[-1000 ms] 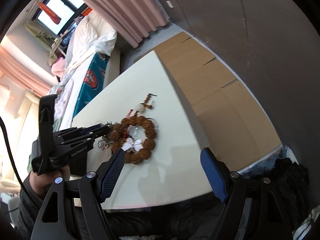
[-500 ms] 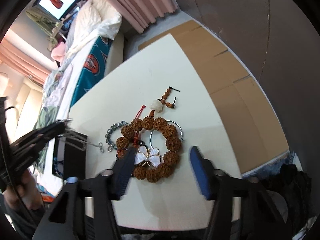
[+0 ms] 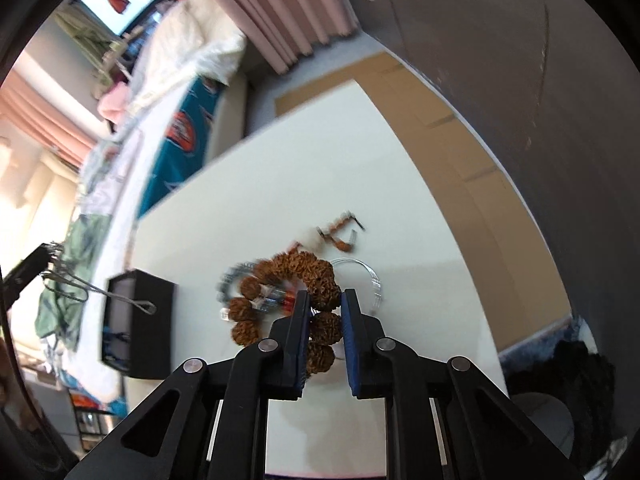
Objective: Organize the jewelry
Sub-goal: 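Carry silver chain into box with left tool while right tool grasps brown bracelet, then lower the brown bead bracelet into the black box and open the right tool, then reach the left tool to the grey bead bracelet and grasp it, then carry grey bracelet into box with left tool while right tool grasps red bracelet, then lower the red string bracelet into the black box and open the right tool, then reach the left tool to the dark bead bracelet and grasp it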
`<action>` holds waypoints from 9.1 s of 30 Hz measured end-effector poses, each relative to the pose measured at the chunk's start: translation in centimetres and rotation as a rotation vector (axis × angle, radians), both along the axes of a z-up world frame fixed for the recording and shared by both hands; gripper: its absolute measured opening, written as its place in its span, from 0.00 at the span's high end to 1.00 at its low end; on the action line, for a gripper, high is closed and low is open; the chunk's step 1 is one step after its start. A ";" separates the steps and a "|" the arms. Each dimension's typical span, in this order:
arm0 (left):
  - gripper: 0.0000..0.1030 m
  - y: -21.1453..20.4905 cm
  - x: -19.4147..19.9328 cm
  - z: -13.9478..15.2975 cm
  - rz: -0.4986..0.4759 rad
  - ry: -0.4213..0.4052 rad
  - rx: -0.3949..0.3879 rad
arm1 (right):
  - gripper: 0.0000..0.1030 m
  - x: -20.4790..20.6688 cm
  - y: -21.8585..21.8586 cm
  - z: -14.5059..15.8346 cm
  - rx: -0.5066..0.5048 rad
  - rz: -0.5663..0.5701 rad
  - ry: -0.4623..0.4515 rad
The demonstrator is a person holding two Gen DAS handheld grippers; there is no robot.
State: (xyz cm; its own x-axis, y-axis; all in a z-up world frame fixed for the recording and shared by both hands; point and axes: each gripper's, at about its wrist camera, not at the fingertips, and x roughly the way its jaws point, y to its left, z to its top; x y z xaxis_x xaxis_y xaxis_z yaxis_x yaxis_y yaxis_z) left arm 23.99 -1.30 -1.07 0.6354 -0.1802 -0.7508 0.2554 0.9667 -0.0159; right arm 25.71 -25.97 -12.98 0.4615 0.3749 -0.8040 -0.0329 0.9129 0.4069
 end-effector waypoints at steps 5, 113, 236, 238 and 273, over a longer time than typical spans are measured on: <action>0.84 1.7 -1.1 1.9 0.019 -0.045 -0.029 | 0.89 -0.4 1.7 3.2 0.007 0.043 -0.078; 0.29 -2.9 2.1 -4.5 -0.071 0.168 -0.078 | 0.23 -2.1 -0.6 2.7 0.058 -0.018 -0.038; 0.29 12.5 -2.9 -3.0 0.220 0.115 -0.229 | 0.36 -0.2 18.1 6.1 0.110 0.318 -0.096; 0.29 12.3 -2.8 -2.9 0.214 0.115 -0.232 | 0.36 -0.4 17.1 6.0 0.102 0.298 -0.091; 0.39 -6.2 0.5 -7.2 -0.124 0.296 -0.118 | 0.29 -2.7 -1.8 1.3 0.056 -0.040 0.038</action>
State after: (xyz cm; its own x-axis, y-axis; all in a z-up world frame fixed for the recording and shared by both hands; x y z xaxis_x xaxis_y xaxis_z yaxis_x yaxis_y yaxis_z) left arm 24.48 -7.54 -8.28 0.3604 -0.3394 -0.8688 0.3383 0.9156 -0.2173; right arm 23.03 -27.77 -11.73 0.4461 0.4018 -0.7997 0.0194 0.8890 0.4575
